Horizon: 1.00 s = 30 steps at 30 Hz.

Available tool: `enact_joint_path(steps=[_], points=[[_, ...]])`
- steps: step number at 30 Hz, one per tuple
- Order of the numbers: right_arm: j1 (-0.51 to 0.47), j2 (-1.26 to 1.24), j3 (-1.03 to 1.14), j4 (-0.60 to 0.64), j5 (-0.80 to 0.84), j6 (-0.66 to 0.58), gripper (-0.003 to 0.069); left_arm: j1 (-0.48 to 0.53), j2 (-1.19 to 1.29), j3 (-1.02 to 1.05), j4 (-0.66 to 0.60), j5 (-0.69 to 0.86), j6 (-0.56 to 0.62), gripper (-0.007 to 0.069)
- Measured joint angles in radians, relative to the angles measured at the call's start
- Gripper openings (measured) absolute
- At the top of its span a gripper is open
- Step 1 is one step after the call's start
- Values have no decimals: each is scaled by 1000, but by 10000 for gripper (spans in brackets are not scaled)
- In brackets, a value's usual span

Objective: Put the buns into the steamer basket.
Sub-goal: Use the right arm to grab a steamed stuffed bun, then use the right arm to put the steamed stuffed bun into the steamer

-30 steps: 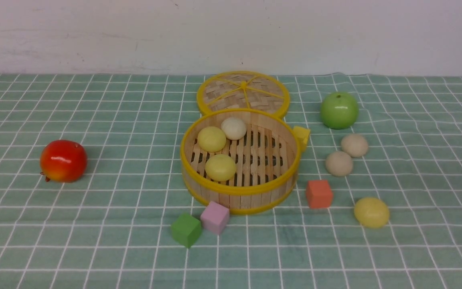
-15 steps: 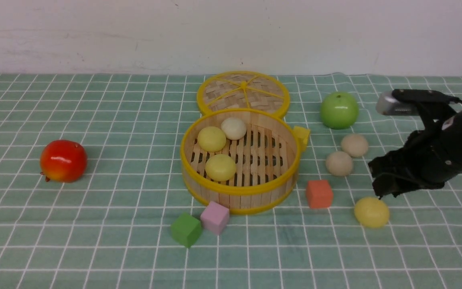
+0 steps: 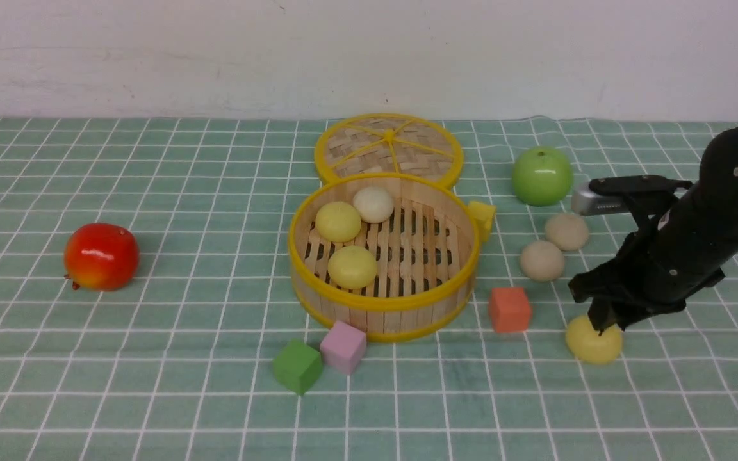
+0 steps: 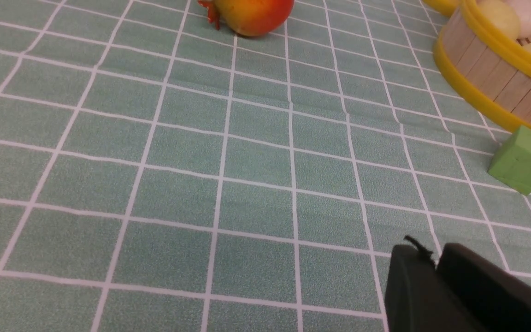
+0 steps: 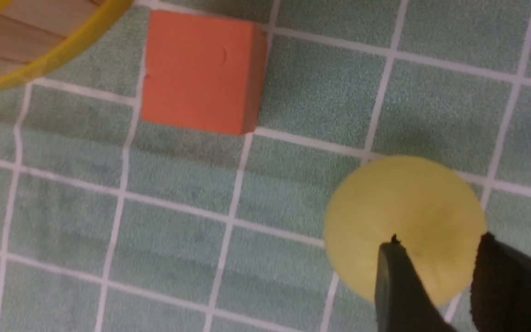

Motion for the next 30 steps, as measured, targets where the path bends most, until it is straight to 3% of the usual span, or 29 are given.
enact_joint_path(steps=[12, 15, 16, 19, 30], points=[[0, 60, -6, 18, -53, 1, 218, 0, 0, 0, 0, 0, 0, 88], [0, 69, -9, 19, -59, 1, 156, 0, 0, 0, 0, 0, 0, 91], [0, 69, -9, 20, -60, 2, 94, 0, 0, 0, 0, 0, 0, 92], [0, 69, -19, 21, -54, 2, 5, 0, 0, 0, 0, 0, 0, 92], [38, 79, -269, 49, 132, 0, -1, 0, 0, 0, 0, 0, 0, 110]])
